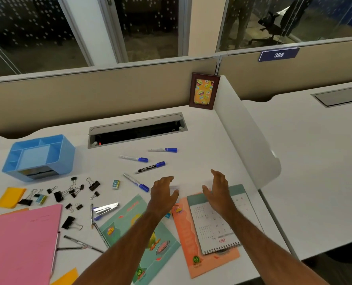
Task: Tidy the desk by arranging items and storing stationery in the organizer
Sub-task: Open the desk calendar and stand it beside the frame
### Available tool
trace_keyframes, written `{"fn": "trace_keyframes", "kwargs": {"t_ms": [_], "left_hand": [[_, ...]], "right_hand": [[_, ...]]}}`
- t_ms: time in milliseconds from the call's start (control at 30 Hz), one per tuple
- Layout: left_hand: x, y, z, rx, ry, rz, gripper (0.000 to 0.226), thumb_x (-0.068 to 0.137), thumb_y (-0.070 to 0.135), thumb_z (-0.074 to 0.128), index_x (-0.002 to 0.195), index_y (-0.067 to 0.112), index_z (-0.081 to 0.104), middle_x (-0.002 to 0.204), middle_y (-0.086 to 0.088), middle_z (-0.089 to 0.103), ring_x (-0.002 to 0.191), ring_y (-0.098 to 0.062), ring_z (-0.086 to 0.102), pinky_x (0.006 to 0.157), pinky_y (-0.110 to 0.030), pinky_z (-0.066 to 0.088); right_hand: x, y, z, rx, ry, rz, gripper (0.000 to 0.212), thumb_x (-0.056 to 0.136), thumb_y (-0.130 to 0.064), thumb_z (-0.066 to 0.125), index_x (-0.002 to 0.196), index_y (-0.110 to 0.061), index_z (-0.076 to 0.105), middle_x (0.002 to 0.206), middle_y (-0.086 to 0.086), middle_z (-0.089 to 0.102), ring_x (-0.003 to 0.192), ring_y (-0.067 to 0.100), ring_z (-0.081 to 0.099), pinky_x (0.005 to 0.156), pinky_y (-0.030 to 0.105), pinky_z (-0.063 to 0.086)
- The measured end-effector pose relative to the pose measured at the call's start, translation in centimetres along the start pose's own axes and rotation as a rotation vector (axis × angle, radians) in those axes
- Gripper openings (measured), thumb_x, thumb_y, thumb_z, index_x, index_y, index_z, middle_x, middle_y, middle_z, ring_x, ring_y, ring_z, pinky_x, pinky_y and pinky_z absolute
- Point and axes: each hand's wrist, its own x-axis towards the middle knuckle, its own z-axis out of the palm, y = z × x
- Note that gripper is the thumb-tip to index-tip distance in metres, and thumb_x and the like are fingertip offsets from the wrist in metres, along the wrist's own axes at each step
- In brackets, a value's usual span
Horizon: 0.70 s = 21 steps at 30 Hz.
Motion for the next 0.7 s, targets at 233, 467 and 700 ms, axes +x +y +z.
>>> {"fn": "trace_keyframes", "kwargs": {"t_ms": [233, 467, 700], "left_hand": [[-4.9, 1.1, 2.1, -0.327, -0.075, -0.179, 0.043, 0.097, 0.02, 0.067, 0.137, 0.016, 0.053, 0.131, -0.001, 0.053, 0.107, -0.011, 0.058, 0.085, -0.018, 0.048], [-8.8, 2.6, 4.8, -0.472, -0.206, -0.332, 0.049, 0.098, 0.024, 0.066, 0.142, 0.019, 0.044, 0.134, 0.003, 0.054, 0.106, -0.005, 0.059, 0.079, -0.016, 0.048], [-10.5, 4.6, 4.9, -0.622, -0.249, -0.42, 0.047, 0.102, 0.023, 0.063, 0.144, 0.021, 0.041, 0.141, 0.005, 0.051, 0.114, -0.012, 0.059, 0.069, -0.011, 0.049]], "right_hand": [[-4.9, 3.2, 0.4, 0.038, 0.024, 0.085, 0.065, 0.095, -0.025, 0.066, 0.151, -0.015, 0.034, 0.151, 0.008, 0.033, 0.137, 0.027, 0.036, 0.11, 0.043, 0.039], [-7.6, 5.5, -1.1, 0.041, 0.076, 0.163, 0.062, 0.094, -0.025, 0.067, 0.146, -0.019, 0.034, 0.147, 0.005, 0.036, 0.133, 0.026, 0.04, 0.104, 0.044, 0.047], [-9.1, 8.0, -3.3, -0.032, 0.163, 0.281, 0.068, 0.093, -0.029, 0.068, 0.148, -0.017, 0.031, 0.151, 0.01, 0.035, 0.136, 0.032, 0.039, 0.103, 0.051, 0.05]]}}
